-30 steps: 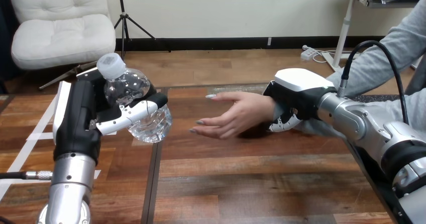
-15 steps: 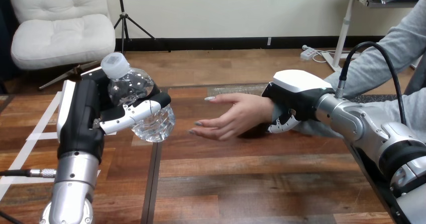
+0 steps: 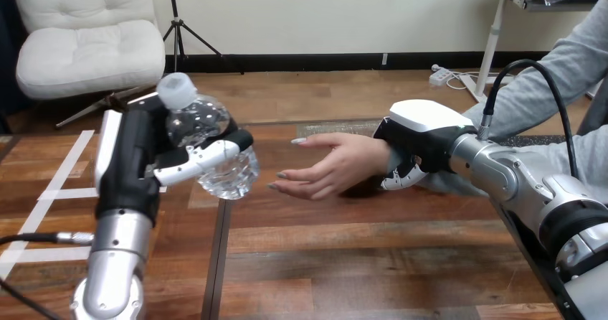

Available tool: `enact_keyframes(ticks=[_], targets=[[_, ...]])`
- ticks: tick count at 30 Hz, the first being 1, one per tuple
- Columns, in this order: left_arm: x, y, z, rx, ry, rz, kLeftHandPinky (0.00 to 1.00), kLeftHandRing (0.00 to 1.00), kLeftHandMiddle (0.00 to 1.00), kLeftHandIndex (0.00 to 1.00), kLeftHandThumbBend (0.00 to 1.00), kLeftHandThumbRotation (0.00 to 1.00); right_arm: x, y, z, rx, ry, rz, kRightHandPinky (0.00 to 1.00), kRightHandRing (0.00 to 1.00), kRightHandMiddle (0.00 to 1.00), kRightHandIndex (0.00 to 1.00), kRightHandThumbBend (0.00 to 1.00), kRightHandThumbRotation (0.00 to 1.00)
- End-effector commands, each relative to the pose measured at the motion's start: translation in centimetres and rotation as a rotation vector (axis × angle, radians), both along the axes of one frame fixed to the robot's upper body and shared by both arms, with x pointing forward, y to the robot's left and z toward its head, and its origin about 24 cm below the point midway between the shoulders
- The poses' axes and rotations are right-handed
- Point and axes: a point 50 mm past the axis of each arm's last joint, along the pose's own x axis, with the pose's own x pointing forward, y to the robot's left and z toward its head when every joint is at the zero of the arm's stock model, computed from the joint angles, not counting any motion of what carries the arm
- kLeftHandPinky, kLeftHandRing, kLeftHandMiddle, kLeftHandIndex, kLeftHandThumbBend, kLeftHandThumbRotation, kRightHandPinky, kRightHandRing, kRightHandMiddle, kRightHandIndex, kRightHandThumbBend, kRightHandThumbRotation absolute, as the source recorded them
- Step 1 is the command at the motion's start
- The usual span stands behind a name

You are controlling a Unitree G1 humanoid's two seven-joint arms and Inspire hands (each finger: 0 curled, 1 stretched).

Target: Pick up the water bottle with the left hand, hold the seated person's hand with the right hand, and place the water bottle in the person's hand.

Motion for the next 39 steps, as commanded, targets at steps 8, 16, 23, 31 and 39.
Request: enact_keyframes(ticks=[8, 16, 23, 31, 39], targets=[[2.4, -2.1, 2.9, -0.025, -0.139, -0.075, 0.27, 0.32, 0.37, 0.38, 0.72, 0.0, 2.0, 3.1, 5.2, 0.052, -0.151, 0.077, 0.28, 0.33, 0.4, 0.41, 0.46, 0.18], [2.9, -2.7, 2.7, -0.023, -0.136, -0.092, 0.27, 0.33, 0.37, 0.38, 0.72, 0.0, 2.0, 3.4, 5.2, 0.054, -0.152, 0.086, 0.27, 0.33, 0.4, 0.41, 0.46, 0.18], [3.2, -3.3, 2.8, -0.013, -0.134, -0.107, 0.27, 0.33, 0.37, 0.38, 0.72, 0.0, 1.9, 3.6, 5.2, 0.057, -0.152, 0.091, 0.27, 0.32, 0.39, 0.41, 0.45, 0.18], [3.5, -3.8, 2.6, -0.015, -0.131, -0.127, 0.27, 0.33, 0.37, 0.38, 0.72, 0.0, 1.9, 3.8, 5.2, 0.063, -0.152, 0.096, 0.27, 0.32, 0.39, 0.41, 0.45, 0.18], [3.7, -4.3, 2.4, -0.012, -0.127, -0.141, 0.27, 0.33, 0.38, 0.39, 0.72, 0.0, 1.9, 3.9, 5.2, 0.069, -0.151, 0.099, 0.27, 0.33, 0.4, 0.41, 0.46, 0.18]])
